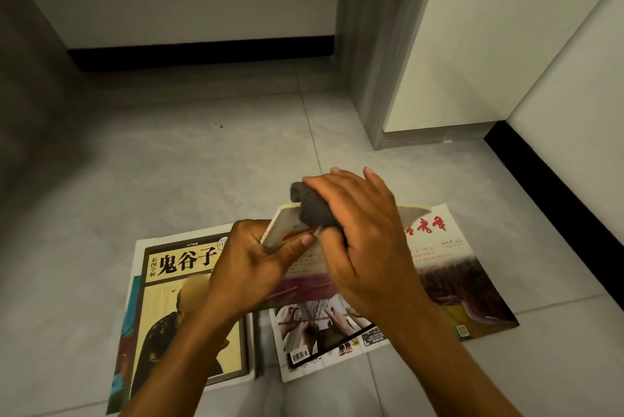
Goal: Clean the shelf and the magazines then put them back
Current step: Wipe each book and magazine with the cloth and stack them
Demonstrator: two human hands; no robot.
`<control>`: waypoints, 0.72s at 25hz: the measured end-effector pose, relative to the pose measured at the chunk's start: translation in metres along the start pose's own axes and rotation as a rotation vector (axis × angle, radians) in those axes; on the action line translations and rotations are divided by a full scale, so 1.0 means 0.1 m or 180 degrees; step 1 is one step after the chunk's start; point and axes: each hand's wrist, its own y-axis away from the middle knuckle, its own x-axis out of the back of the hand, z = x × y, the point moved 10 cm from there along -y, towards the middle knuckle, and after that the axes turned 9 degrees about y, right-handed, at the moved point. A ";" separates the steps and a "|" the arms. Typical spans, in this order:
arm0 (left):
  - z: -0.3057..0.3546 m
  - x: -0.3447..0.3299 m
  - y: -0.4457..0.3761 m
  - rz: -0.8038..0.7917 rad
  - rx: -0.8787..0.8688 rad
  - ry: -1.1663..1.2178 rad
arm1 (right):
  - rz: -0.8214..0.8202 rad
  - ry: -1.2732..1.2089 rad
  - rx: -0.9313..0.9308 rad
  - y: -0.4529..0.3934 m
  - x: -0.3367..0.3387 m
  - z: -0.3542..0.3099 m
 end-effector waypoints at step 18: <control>-0.33 0.18 0.15 -0.0178 0.0883 0.1224 | -0.0228 -0.1844 -0.1882 0.25 -0.09 1.18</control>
